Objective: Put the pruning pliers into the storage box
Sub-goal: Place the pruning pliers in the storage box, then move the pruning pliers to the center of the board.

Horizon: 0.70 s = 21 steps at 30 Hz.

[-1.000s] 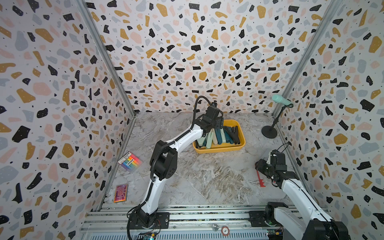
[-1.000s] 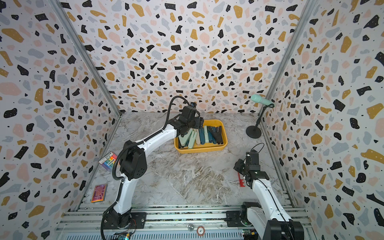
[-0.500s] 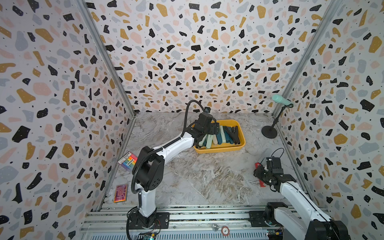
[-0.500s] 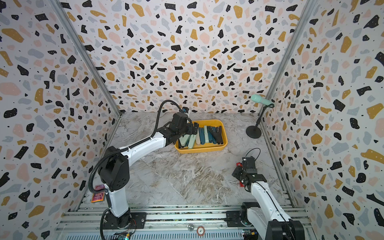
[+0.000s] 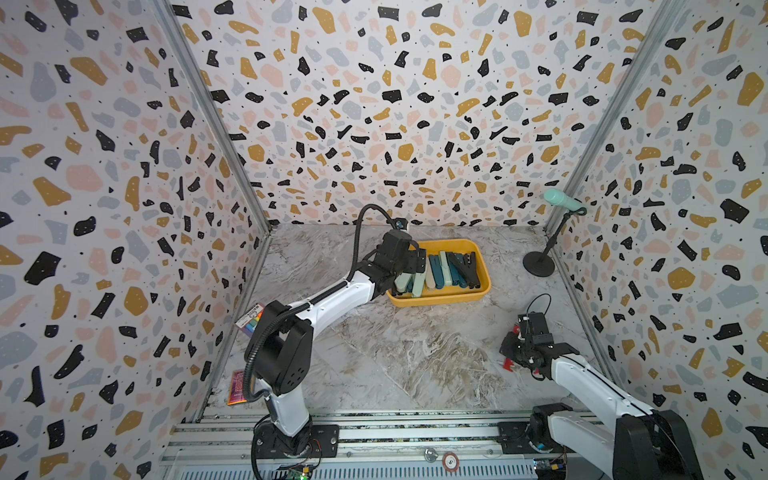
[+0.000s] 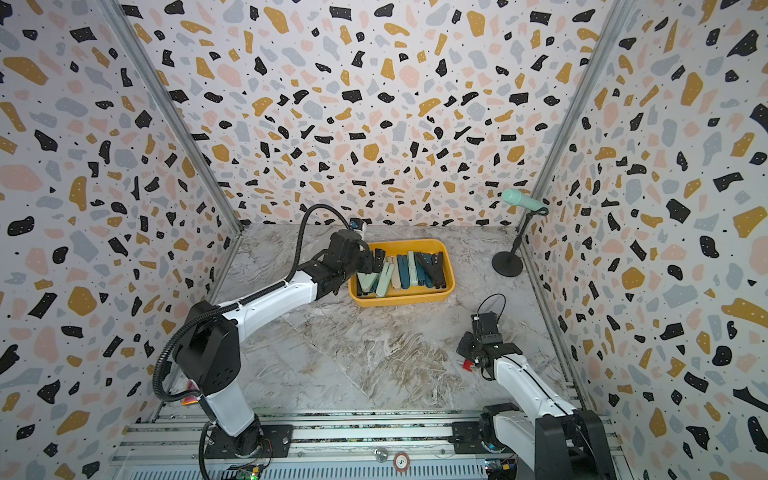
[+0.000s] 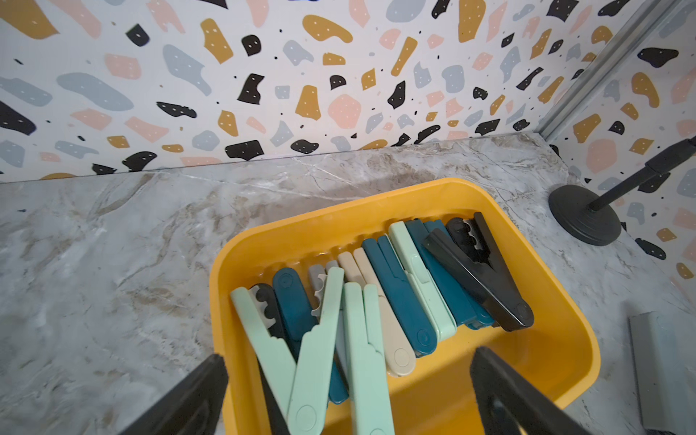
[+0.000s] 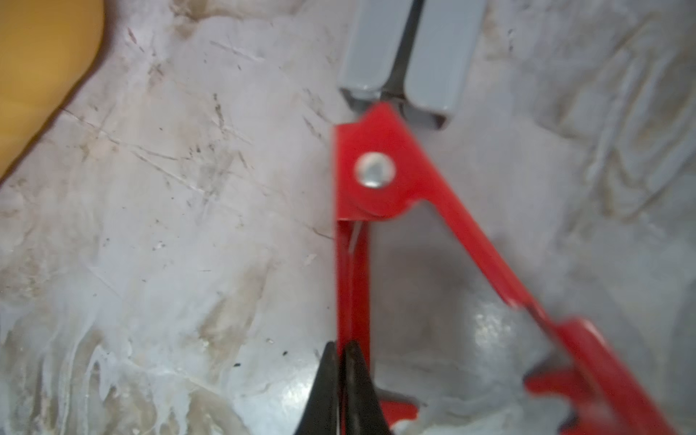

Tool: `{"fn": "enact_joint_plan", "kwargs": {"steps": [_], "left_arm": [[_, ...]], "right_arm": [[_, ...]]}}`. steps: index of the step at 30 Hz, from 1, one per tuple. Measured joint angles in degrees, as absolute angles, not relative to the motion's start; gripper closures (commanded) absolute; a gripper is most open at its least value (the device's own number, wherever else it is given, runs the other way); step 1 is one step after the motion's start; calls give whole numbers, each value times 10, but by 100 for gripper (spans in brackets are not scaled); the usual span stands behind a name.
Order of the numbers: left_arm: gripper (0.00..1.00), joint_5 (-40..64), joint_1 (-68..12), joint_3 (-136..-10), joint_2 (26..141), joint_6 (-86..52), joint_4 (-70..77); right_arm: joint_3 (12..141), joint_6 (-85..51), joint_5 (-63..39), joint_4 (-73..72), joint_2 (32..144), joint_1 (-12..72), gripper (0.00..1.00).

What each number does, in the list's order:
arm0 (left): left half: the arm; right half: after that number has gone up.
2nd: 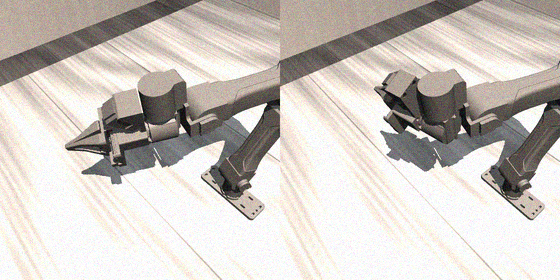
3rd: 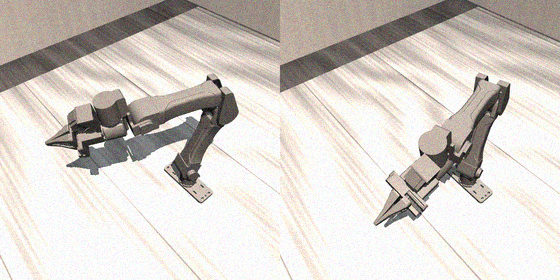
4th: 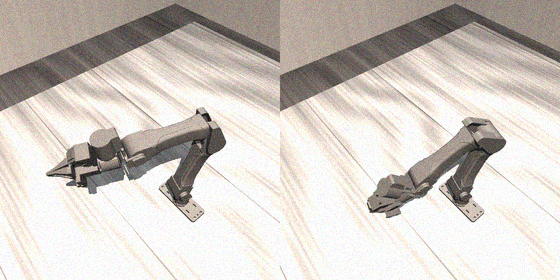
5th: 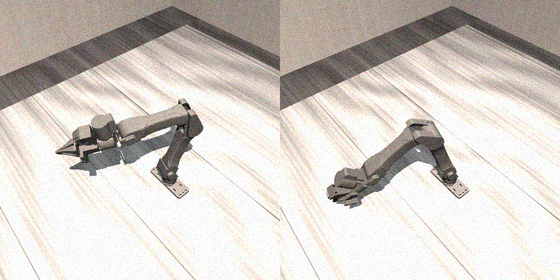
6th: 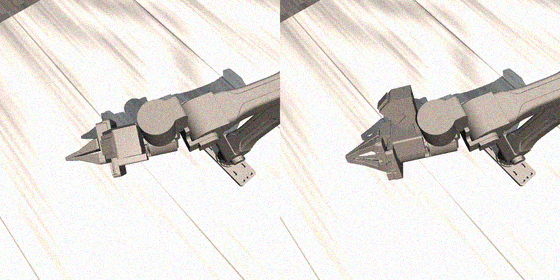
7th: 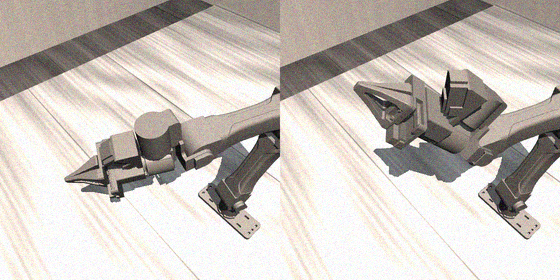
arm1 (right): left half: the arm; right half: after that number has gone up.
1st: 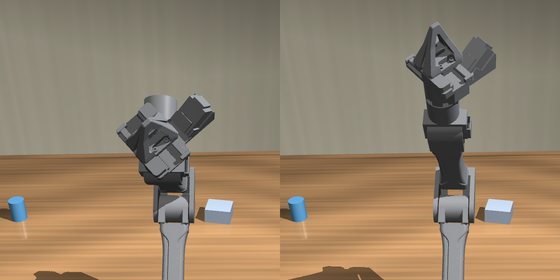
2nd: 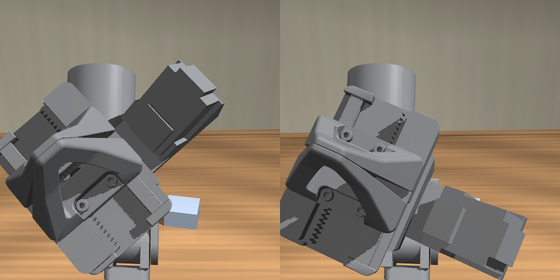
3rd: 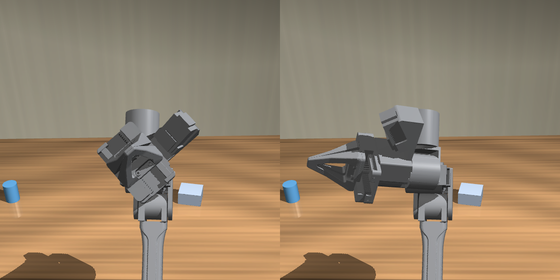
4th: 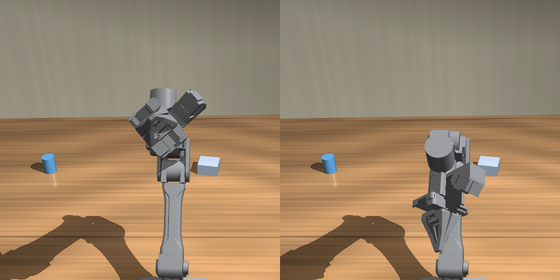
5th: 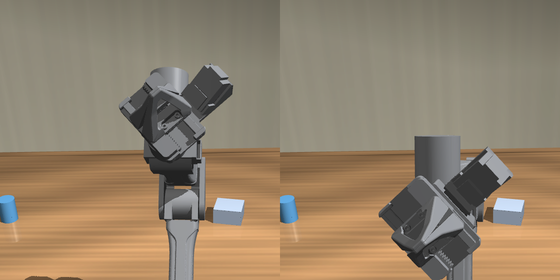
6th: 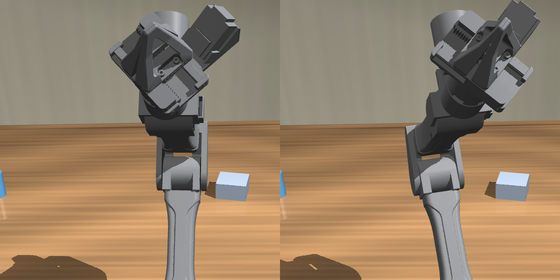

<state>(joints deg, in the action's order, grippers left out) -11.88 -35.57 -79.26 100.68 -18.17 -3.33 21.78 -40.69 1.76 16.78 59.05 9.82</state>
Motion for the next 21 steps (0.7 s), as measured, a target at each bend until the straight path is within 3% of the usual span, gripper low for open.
{"fn": "enact_joint_plan", "kwargs": {"steps": [10,21], "left_arm": [[1,-116,-338,-755,986,-192,-17],[1,-115,-338,-736,984,-201,-12]], "right_arm": [[220,-432,23,174,574,133,100],[338,-493,37,126,752,330,100]]}}
